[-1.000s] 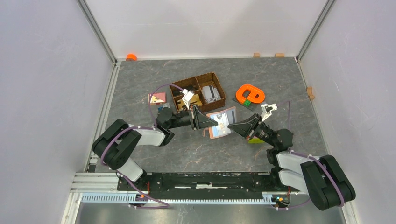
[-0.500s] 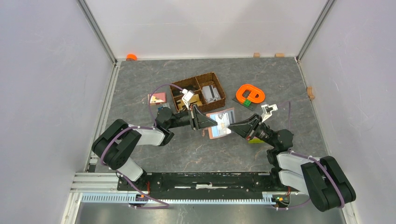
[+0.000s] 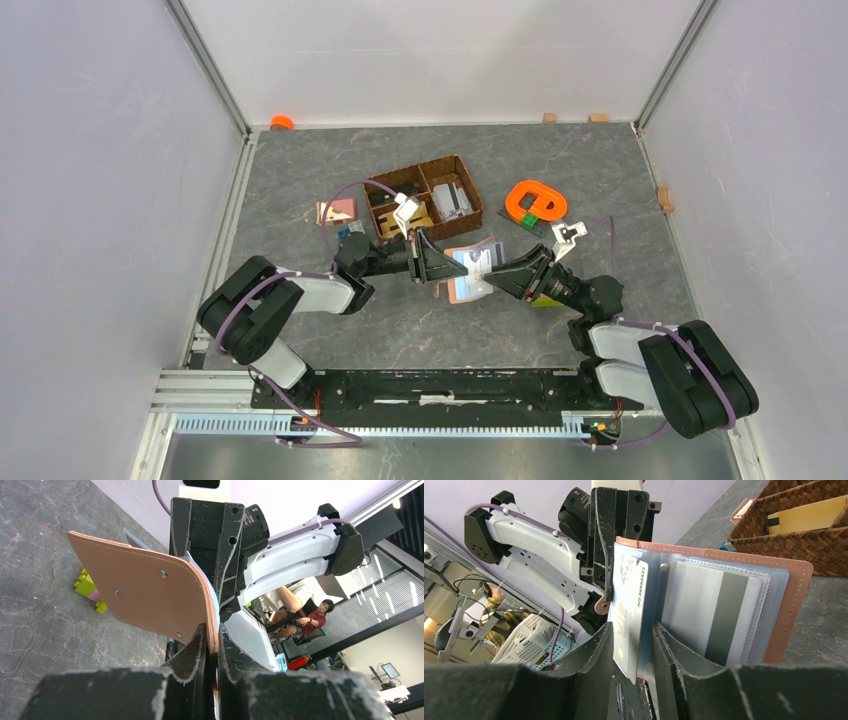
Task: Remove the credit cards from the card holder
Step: Remove the credit card from the card holder.
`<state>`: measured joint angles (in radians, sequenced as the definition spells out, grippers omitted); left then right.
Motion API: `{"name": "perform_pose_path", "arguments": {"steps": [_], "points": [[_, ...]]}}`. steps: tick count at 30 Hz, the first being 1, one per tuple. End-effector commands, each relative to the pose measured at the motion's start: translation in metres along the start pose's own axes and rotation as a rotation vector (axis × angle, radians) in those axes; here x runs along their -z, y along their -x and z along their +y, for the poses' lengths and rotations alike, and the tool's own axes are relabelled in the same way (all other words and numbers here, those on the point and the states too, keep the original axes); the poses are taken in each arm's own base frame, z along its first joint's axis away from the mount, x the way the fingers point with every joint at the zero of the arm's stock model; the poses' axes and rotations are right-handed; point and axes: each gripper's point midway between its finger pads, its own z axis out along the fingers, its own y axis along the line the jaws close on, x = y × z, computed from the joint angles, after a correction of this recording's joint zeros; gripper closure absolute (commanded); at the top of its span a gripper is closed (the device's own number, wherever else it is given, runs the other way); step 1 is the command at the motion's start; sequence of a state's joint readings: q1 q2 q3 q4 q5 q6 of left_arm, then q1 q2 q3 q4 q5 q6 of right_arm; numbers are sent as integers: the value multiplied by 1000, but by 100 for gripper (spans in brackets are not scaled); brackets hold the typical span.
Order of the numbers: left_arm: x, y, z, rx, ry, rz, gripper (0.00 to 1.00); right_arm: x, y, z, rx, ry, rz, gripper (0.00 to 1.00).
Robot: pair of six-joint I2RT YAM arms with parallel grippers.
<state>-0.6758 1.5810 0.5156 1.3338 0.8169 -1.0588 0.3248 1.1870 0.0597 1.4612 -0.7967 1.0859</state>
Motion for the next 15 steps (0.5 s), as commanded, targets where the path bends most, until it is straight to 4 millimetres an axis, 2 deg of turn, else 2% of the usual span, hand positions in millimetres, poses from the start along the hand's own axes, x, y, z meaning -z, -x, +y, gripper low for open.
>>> {"name": "perform_pose_path", "arguments": {"steps": [1, 8, 15], "points": [[-2, 9, -39, -97, -124, -11, 98, -4, 11, 17, 61, 77, -22, 64], [-2, 10, -38, -92, -118, -19, 98, -3, 13, 22, 60, 94, -35, 100], [9, 21, -25, -79, -56, -86, 98, 13, 23, -6, 43, -40, -117, 100]]}}
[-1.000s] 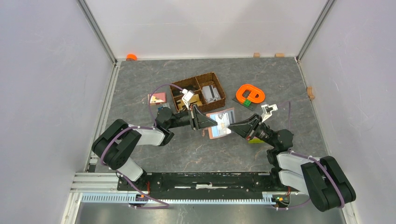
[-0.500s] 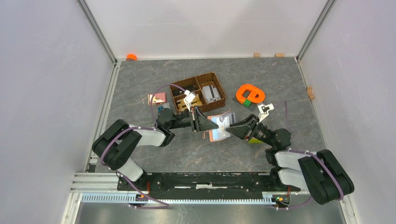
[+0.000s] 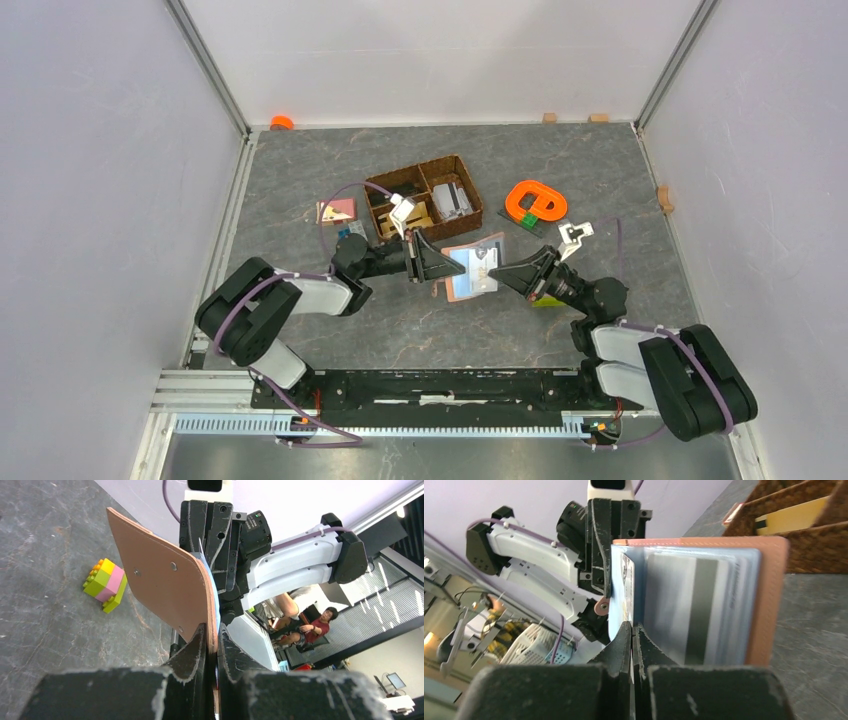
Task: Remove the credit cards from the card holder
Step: Remove the credit card from the card holder.
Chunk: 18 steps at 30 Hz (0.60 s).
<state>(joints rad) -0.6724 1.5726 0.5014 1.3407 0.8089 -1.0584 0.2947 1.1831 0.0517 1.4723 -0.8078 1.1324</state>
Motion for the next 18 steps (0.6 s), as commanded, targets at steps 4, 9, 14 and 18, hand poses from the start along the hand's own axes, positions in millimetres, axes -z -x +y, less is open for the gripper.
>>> {"name": "perform_pose_path", "arguments": {"steps": [4, 9, 14, 18], "points": [[11, 27, -20, -70, -36, -105, 98, 12, 23, -11, 75, -54, -121, 100], [28, 38, -4, -69, 56, -201, 98, -1, 36, -25, 95, -100, -86, 100], [62, 56, 16, -88, 241, -343, 98, -7, 58, -78, 168, -367, -55, 100], [90, 61, 52, -86, 548, -394, 98, -14, 82, -101, 213, -486, -65, 100]]}}
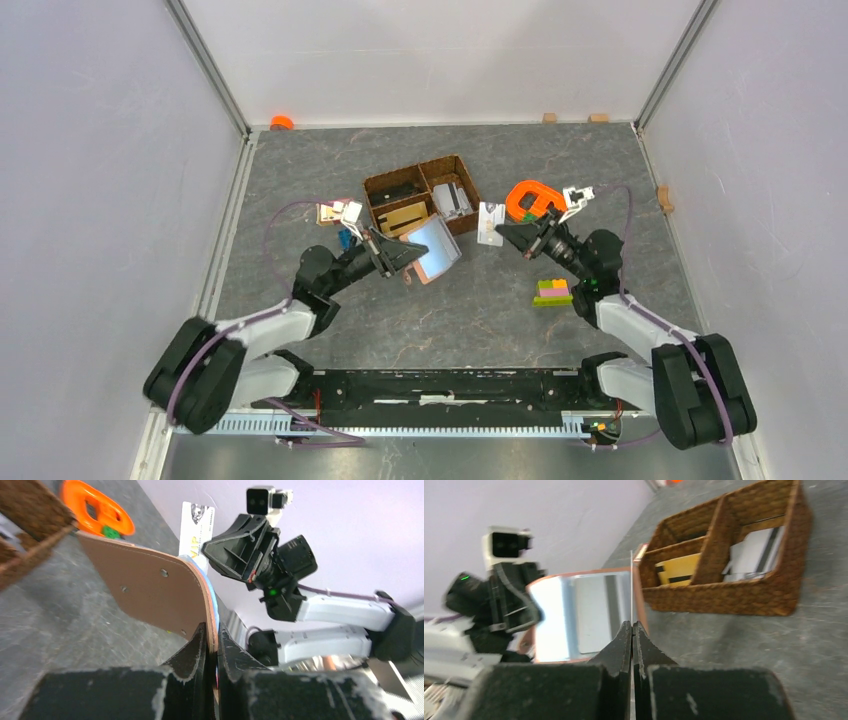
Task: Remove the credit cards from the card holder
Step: Remove the credit card from the card holder, then place the credit card in the storage box.
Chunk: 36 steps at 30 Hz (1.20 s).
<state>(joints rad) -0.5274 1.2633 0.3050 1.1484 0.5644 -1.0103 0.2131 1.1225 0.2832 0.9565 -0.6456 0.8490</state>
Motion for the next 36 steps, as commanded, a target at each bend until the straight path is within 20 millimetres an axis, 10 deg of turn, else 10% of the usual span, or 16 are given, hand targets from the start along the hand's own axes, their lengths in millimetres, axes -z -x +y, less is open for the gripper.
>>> {"name": "perform_pose_path", "arguments": {"steps": [1, 22, 29, 36], "points": [[20, 27, 45, -95, 341, -133, 98, -18, 15, -48, 100, -228, 37, 100], [60, 64, 26, -166, 440, -341, 98, -178, -4, -132, 217, -469, 387, 100], [62, 64, 24, -159, 439, -344, 98, -205, -27, -142, 208, -454, 447, 96], [60, 60, 28, -140, 441, -333, 98, -197, 0, -130, 277, -486, 394, 76]]}}
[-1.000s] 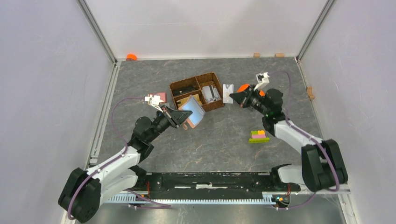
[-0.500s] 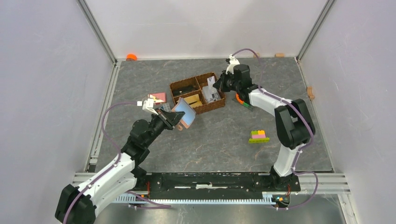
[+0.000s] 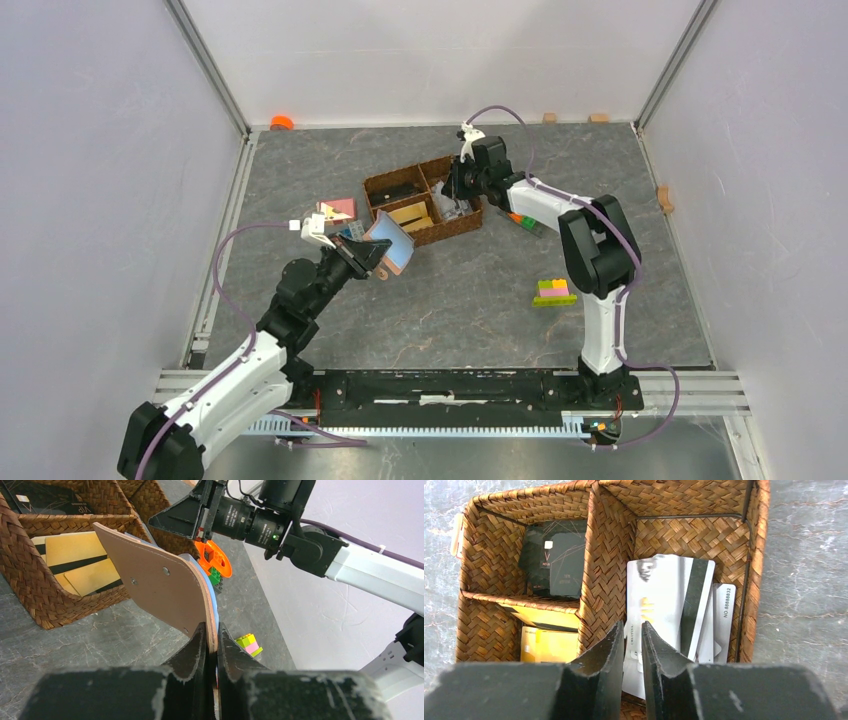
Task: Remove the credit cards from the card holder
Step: Place the credit card in the storage box.
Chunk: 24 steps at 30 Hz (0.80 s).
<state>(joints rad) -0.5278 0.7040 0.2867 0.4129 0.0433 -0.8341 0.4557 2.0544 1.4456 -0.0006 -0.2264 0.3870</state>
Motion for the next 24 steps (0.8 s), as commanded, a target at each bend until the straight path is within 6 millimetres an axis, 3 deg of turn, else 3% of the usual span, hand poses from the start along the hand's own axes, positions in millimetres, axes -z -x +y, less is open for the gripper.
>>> {"name": "perform_pose_path", "arguments": {"steps": [1, 8, 16, 20, 23, 24], "points": [[-2, 9, -6, -15, -25, -36, 98, 32, 47, 12, 59, -19, -121, 75], [-2, 7, -8, -12, -37, -30, 98, 86, 39, 28, 70, 24, -155, 67], [-1, 5, -1, -1, -34, -58, 98, 154, -2, 42, 54, 110, -241, 55], [1, 7, 9, 20, -19, -108, 98, 174, -29, 40, 45, 129, -252, 50], [1, 7, 10, 28, -35, -127, 98, 190, -48, 39, 43, 143, -274, 41], [0, 6, 8, 31, -44, -121, 98, 194, -56, 37, 47, 140, -273, 30]]}}
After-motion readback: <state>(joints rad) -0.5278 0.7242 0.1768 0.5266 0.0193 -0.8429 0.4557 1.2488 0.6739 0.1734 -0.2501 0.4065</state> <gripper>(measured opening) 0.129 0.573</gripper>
